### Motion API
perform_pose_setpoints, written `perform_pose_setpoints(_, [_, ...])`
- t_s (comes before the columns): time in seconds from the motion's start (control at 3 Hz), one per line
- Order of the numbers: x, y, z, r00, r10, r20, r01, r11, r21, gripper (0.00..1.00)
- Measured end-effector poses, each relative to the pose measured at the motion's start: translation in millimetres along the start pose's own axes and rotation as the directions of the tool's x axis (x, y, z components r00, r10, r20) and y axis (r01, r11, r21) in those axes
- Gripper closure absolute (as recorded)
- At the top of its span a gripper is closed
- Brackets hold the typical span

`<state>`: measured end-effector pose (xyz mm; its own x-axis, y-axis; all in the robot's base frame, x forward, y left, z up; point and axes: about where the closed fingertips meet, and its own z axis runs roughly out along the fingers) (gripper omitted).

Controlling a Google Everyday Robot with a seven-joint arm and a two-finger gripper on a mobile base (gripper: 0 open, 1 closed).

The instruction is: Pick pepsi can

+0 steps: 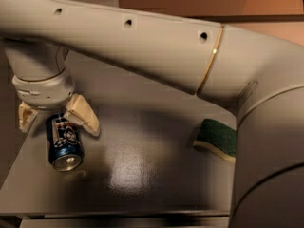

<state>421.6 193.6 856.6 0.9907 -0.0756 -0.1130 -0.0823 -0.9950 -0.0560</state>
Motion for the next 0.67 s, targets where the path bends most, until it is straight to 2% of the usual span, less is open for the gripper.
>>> perform_pose_setpoints(0.67, [0.3,-3.5,3.8,1.0,-0.013,0.009,0.013,0.9998,-0.015,0.64])
